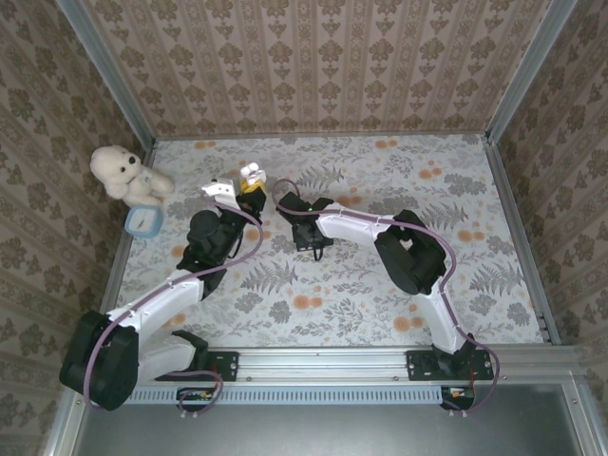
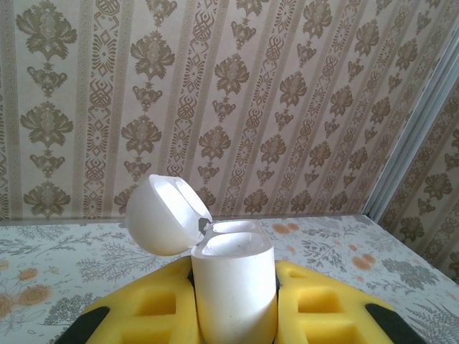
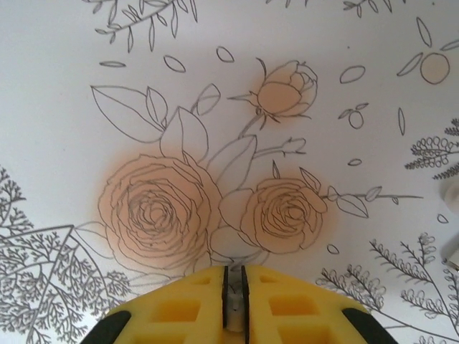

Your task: Insert the wireless bluetooth earbuds into the charging case

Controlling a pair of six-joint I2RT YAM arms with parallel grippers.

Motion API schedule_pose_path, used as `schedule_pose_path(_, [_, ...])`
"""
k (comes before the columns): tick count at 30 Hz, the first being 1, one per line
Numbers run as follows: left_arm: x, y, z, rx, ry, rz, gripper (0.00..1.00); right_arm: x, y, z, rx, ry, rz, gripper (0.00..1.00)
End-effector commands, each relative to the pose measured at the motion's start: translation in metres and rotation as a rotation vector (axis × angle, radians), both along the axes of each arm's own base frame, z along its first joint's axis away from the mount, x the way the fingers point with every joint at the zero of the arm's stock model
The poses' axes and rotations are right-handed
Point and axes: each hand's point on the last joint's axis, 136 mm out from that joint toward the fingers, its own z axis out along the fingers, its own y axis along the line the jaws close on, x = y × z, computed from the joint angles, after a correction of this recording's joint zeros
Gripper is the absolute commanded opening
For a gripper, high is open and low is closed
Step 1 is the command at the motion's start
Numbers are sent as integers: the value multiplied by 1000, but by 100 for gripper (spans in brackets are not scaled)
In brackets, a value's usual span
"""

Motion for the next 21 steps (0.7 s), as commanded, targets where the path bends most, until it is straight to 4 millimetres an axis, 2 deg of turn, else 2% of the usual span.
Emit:
schedule_pose_path(1, [0, -4, 23, -20, -55, -10, 0, -4, -2, 12, 31, 0, -11, 20])
schedule_pose_path(3, [0, -4, 24, -20, -55, -13, 0, -3, -4, 14, 30, -4, -9, 27])
schedule_pose_path(7, [0, -5, 24, -20, -55, -13, 0, -4, -5, 17, 44, -13, 10, 34])
schedule_pose_path(21, [-1, -6, 22, -16, -51, -16, 0, -36, 3, 4, 170, 73, 16, 43])
